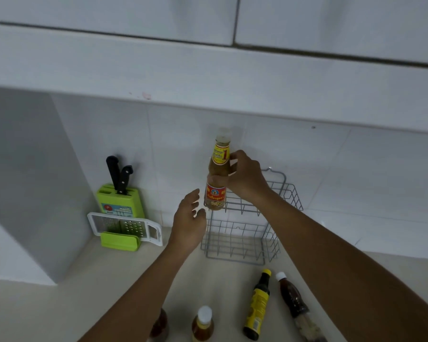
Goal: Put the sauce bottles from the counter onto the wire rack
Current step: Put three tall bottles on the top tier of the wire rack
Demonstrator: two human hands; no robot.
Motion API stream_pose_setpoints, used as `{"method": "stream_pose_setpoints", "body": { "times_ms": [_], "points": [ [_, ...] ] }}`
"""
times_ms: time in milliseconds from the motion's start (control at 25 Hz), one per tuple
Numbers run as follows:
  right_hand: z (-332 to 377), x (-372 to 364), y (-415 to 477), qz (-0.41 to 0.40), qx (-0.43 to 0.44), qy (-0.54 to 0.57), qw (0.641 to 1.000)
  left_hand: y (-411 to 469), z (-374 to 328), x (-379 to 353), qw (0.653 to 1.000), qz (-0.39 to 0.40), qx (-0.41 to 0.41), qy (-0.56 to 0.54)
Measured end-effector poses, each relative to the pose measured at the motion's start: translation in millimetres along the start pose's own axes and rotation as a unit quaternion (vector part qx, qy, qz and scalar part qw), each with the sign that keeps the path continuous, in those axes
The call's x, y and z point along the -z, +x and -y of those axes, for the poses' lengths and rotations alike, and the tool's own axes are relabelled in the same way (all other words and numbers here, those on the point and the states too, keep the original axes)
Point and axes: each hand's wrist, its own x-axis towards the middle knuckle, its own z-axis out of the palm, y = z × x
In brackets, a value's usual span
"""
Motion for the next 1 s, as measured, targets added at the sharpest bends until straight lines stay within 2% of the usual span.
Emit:
{"method": "stream_pose_setpoints", "body": {
  "times_ms": [80, 160, 280, 360, 440, 560, 640, 800, 1000],
  "points": [
    [-5, 14, -13, -0.026, 0.003, 0.013, 1.000, -24, -14, -5, 0.996, -0.019, -0.087, 0.023],
    [-22, 26, -37, -0.085, 0.031, 0.036, 0.995, -47, -25, -17, 0.987, 0.039, -0.144, 0.054],
    [-73, 38, -88, -0.130, 0.063, 0.052, 0.988, -65, -25, -53, 0.972, 0.149, -0.146, 0.107],
    [-120, 42, -121, -0.133, 0.029, 0.034, 0.990, -67, -10, -85, 0.963, 0.200, -0.098, 0.154],
    [-168, 37, -144, -0.112, -0.050, -0.015, 0.992, -67, 14, -113, 0.948, 0.242, -0.031, 0.204],
    [-230, 25, -174, -0.025, -0.192, -0.077, 0.978, -70, 58, -149, 0.924, 0.282, 0.042, 0.253],
    [-257, 16, -188, 0.032, -0.248, -0.136, 0.959, -73, 93, -163, 0.910, 0.282, 0.084, 0.291],
    [-282, -4, -204, 0.115, -0.289, -0.235, 0.921, -87, 149, -176, 0.871, 0.271, 0.168, 0.374],
    [-293, -20, -213, 0.077, -0.292, -0.264, 0.916, -107, 170, -193, 0.871, 0.203, 0.208, 0.396]
  ]
}}
